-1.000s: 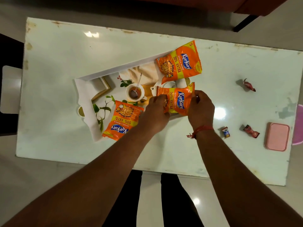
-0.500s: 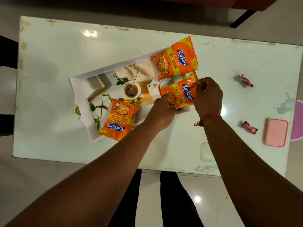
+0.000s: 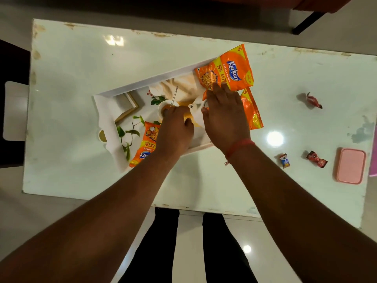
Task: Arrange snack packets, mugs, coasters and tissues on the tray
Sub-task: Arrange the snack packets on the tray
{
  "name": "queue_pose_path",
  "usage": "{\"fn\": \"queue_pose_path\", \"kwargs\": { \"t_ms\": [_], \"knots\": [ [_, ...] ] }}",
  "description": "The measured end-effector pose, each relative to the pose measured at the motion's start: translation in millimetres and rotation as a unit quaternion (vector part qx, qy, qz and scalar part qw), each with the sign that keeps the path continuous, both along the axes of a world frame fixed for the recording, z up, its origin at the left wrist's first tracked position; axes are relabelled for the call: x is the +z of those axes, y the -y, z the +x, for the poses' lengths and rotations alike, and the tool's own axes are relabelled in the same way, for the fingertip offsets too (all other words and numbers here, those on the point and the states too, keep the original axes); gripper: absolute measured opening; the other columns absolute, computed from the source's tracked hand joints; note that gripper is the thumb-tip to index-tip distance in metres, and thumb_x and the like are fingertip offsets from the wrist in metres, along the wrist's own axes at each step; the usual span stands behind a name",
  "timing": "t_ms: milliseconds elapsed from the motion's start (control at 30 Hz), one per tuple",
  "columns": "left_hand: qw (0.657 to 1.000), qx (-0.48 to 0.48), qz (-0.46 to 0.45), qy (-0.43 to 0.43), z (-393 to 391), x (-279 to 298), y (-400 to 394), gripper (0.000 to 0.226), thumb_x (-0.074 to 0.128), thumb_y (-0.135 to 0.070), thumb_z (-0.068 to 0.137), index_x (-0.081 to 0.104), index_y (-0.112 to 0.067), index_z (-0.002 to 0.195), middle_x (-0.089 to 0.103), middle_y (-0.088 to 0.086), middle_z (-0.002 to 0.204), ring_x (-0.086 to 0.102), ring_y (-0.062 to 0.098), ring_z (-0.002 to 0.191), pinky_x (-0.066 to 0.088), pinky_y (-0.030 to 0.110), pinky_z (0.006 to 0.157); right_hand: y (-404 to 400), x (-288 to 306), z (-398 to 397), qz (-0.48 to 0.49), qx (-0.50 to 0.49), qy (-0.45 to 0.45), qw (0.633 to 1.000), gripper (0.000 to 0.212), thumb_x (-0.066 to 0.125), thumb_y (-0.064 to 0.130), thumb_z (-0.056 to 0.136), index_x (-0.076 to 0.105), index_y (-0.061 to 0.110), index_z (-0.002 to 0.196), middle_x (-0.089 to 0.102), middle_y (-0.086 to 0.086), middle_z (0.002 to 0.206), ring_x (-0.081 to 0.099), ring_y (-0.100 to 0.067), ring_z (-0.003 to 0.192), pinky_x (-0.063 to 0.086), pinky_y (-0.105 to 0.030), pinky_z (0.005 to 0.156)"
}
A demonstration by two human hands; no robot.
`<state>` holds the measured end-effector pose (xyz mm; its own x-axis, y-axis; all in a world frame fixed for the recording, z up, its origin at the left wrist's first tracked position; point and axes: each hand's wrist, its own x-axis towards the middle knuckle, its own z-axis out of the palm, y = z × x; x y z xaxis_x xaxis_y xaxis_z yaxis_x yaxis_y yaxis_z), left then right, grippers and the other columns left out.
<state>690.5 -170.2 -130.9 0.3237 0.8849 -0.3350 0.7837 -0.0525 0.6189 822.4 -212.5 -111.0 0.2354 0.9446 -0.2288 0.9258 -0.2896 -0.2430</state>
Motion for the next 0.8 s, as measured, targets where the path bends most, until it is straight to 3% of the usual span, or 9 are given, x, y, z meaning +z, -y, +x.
{"fn": "queue_pose_path", "kwargs": {
  "t_ms": [100,167,267,433,567,667,800],
  "knots": [
    [0.999,0.013,0.039,0.008,-17,3,-5,0.026,0.055,-0.007,0.090,0.064,-0.010,0.114,0.063,0.013,0.117,0.060,0.030,0.110,0.052,0.039,0.091,-27,-13,5,-0.098,0.034,0.052,0.993,0.067,0.031,0.046,0.104,0.019,0.006,0.156,0.011,-0.016,0.165,0.007,-0.034,0.153,0.009,-0.052,0.123],
    [0.998,0.022,0.063,0.003,-32,5,-6,0.022,0.056,-0.007,0.087,0.065,-0.012,0.106,0.062,0.010,0.111,0.060,0.029,0.105,0.052,0.038,0.086,-36,-19,7,-0.128,0.054,0.079,0.987,0.071,0.030,0.050,0.103,0.015,0.005,0.156,0.006,-0.017,0.165,0.005,-0.033,0.153,0.007,-0.051,0.123],
    [0.997,0.042,0.059,-0.042,-58,3,-10,0.026,0.057,-0.011,0.088,0.062,-0.016,0.113,0.060,0.008,0.117,0.059,0.028,0.107,0.052,0.043,0.087,-40,-26,5,-0.137,0.067,0.099,0.983,0.072,0.029,0.050,0.103,0.015,0.004,0.156,0.004,-0.019,0.165,0.004,-0.034,0.153,0.006,-0.052,0.122],
    [0.989,0.061,-0.002,-0.133,-95,-4,-10,0.035,0.057,-0.029,0.092,0.054,-0.011,0.123,0.056,0.015,0.124,0.054,0.033,0.113,0.048,0.047,0.094,-35,-37,-2,-0.132,0.072,0.124,0.981,0.074,0.032,0.052,0.102,0.012,0.006,0.157,-0.001,-0.022,0.164,0.001,-0.038,0.152,0.008,-0.055,0.121],
    [0.976,0.094,-0.120,-0.158,-104,-9,-12,0.049,0.057,-0.043,0.092,0.048,-0.011,0.129,0.057,0.013,0.123,0.059,0.032,0.110,0.052,0.044,0.086,-30,-44,-8,-0.146,0.071,0.140,0.977,0.076,0.032,0.055,0.100,0.010,0.011,0.157,-0.006,-0.024,0.163,-0.005,-0.041,0.151,0.007,-0.059,0.119],
    [0.963,0.141,-0.203,-0.104,-107,-11,-16,0.048,0.061,-0.043,0.091,0.049,-0.013,0.126,0.064,0.010,0.117,0.064,0.027,0.100,0.051,0.036,0.076,-29,-37,-11,-0.123,0.064,0.126,0.982,0.072,0.037,0.052,0.100,0.014,0.014,0.157,0.000,-0.024,0.164,-0.001,-0.041,0.151,0.008,-0.060,0.120],
    [0.964,0.122,-0.218,-0.087,-107,-12,-21,0.041,0.059,-0.045,0.091,0.062,-0.014,0.118,0.071,0.007,0.111,0.067,0.024,0.093,0.054,0.036,0.081,-14,-17,-36,0.023,0.029,0.027,0.999,0.056,0.046,0.035,0.100,0.038,0.008,0.149,0.026,-0.021,0.160,0.019,-0.039,0.150,0.021,-0.054,0.120]
  ]
}}
